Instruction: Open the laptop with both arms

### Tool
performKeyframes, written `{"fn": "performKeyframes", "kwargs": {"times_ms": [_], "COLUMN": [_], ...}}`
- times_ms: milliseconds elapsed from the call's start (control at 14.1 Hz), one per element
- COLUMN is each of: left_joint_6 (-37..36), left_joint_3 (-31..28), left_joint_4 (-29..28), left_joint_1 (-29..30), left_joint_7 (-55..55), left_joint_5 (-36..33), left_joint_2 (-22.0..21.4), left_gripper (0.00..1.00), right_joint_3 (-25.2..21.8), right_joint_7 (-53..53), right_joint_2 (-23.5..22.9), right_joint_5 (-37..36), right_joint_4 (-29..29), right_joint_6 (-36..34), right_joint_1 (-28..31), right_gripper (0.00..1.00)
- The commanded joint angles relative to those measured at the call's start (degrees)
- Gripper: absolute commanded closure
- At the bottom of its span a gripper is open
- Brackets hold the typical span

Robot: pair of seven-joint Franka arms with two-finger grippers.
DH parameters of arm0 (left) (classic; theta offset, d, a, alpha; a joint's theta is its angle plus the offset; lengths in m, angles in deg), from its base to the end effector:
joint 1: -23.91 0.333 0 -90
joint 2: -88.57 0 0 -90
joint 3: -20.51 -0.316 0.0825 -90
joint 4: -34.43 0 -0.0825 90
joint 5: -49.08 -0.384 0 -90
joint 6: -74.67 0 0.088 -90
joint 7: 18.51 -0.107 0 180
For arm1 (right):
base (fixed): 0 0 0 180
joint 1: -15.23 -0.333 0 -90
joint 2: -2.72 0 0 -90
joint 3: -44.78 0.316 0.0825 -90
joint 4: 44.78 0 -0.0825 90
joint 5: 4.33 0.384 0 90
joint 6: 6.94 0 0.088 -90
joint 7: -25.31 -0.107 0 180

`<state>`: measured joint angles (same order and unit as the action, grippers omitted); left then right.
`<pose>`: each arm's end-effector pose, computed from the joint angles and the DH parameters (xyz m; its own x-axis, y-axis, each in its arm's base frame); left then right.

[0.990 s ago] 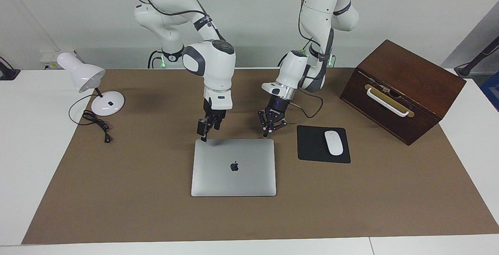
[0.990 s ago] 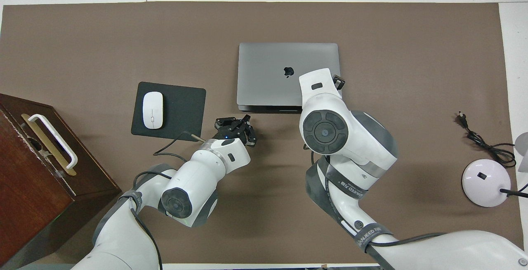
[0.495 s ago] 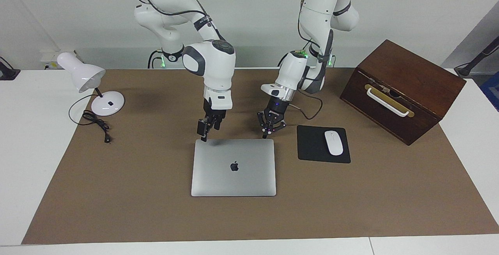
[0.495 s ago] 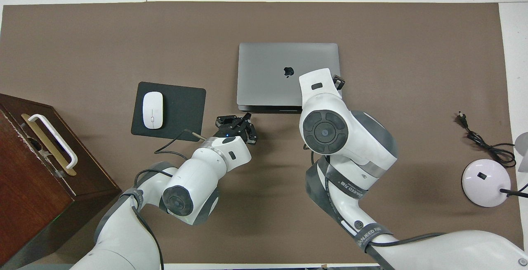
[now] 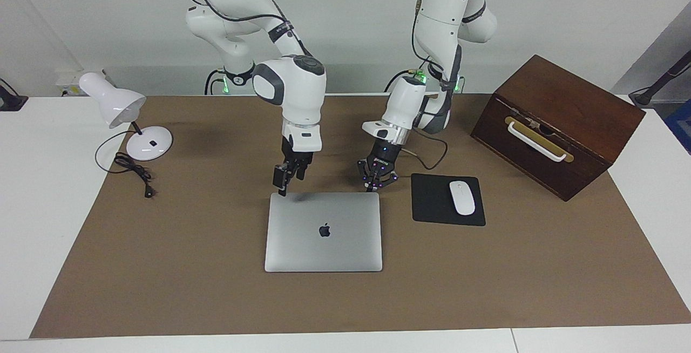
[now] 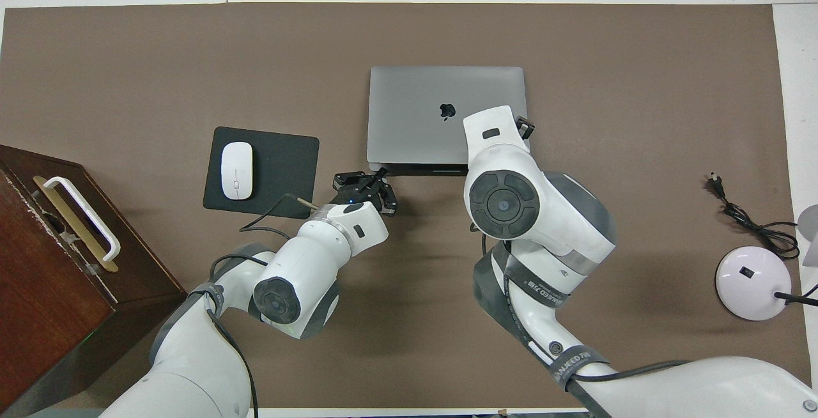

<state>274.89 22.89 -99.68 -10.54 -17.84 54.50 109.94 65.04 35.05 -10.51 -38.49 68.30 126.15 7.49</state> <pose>0.4584 -0.3284 0.2678 0.6319 -0.3322 0.7003 -0.5178 -0.8532 0.0625 0.5493 0.2708 0.3750 0.5177 0.8555 -0.0008 0.7859 -0.4752 0.3956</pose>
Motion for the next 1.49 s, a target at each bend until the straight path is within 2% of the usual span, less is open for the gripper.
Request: {"fn": "performKeyframes", "kwargs": {"times_ms": [0,920,1415], "left_joint_6": [0.6,0.6,0.6], "left_joint_3": [0.1,-0.1,-0.1], "left_joint_4": [2.0,3.6,3.8], "left_joint_1": [0.9,1.3,2.5], "left_joint_7": [0.1,0.0,-0.1], "left_joint_5": [-1.4,-1.5,-2.6], "left_joint_2": [2.0,4.3,4.5], "left_gripper": [1.0,1.0,1.0], "right_joint_3": [0.2,0.2,0.2], "right_joint_7": [-1.5,-1.5,-1.6], "right_joint_2": [0.1,0.0,-1.7], "right_joint_5": [-1.5,-1.5,-1.5], "right_joint_4": [0.7,0.7,0.6], "right_joint_6": [1.3,1.5,3.0], "right_joint_1": [0.4,0.5,-0.4], "right_gripper": [0.1,0.09,0.07]}}
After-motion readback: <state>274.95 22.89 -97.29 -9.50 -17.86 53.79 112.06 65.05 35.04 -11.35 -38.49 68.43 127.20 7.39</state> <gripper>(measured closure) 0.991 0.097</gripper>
